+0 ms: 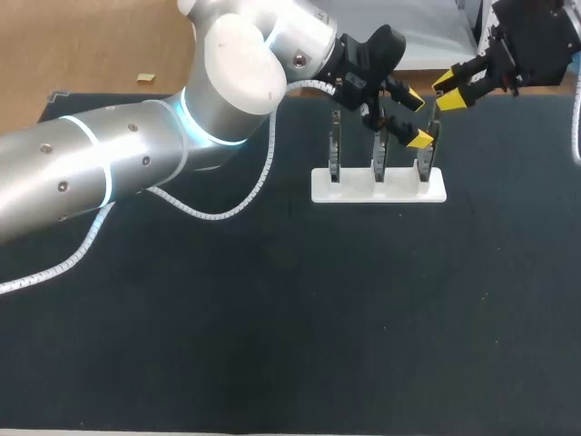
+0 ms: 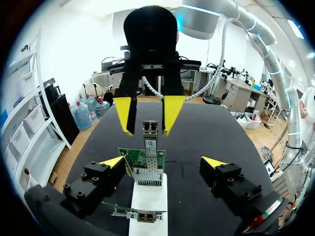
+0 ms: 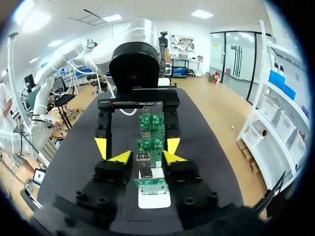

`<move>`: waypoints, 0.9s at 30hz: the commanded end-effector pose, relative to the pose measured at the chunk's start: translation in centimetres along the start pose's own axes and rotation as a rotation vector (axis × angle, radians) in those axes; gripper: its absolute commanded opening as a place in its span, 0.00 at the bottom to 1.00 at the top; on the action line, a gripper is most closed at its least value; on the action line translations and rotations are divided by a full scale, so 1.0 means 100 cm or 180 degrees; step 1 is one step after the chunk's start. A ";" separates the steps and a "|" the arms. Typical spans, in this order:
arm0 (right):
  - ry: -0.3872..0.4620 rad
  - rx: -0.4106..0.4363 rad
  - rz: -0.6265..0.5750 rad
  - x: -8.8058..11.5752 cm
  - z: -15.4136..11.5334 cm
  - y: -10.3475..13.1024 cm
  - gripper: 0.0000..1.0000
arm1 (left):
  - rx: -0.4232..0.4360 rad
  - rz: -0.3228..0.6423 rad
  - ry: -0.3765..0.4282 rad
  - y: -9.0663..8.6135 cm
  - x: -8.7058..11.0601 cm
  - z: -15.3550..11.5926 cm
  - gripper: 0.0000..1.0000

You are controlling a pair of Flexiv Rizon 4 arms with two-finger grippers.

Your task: Pick up the optical module with the left hand, and insert it into the network port with the right hand.

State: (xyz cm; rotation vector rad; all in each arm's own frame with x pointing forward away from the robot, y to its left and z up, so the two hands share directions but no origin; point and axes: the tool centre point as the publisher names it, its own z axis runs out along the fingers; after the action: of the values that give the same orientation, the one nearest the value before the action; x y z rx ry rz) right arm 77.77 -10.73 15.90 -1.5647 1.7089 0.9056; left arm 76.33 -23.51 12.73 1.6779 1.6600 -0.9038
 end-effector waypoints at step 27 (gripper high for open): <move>-0.0346 -0.0017 -0.0164 -0.042 -0.025 0.003 0.28 | -0.0012 -0.0005 0.0007 -0.001 0.000 0.000 1.00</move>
State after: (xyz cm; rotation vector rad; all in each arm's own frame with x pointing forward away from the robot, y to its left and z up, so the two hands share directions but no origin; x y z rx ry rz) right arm 78.30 -10.54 20.55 -1.5307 1.5772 0.9697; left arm 76.32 -23.51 12.73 1.6778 1.6600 -0.9037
